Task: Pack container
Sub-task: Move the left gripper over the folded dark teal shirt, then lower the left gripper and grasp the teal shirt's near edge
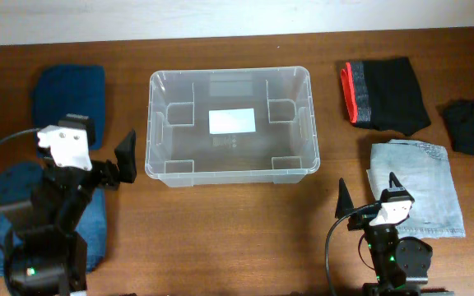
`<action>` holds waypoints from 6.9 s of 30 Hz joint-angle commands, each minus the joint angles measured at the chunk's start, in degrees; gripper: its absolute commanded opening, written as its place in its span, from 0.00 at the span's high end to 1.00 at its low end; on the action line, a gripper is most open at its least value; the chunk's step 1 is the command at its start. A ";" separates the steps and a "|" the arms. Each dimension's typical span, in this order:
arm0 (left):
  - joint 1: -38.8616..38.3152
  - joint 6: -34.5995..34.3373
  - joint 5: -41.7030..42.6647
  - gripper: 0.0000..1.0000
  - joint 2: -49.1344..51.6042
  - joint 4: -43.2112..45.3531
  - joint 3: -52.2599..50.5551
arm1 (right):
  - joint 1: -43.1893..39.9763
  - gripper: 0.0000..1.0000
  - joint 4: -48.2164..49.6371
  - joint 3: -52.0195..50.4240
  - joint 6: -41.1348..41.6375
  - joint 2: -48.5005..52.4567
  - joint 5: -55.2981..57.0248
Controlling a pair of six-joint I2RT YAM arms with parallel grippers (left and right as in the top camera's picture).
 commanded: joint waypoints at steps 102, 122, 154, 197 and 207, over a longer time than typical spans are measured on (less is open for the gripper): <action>-1.99 -13.03 -36.70 0.01 23.17 -49.64 15.32 | -0.42 0.01 -0.26 -0.26 -0.13 -0.50 -0.35; -1.92 -21.24 -28.57 0.01 23.39 -31.43 15.30 | -0.42 0.01 -0.26 -0.26 -0.13 -0.50 -0.33; -2.03 7.39 -35.71 0.01 69.81 -20.37 49.79 | -0.42 0.01 -0.26 -0.26 -0.13 -0.50 -0.35; -6.86 0.57 -57.77 0.01 87.49 -8.55 49.79 | -0.42 0.01 -0.26 -0.26 -0.13 -0.50 -0.33; -6.86 0.61 -62.36 0.01 89.24 -8.17 49.72 | -0.42 0.01 -0.26 -0.26 -0.13 -0.50 -0.33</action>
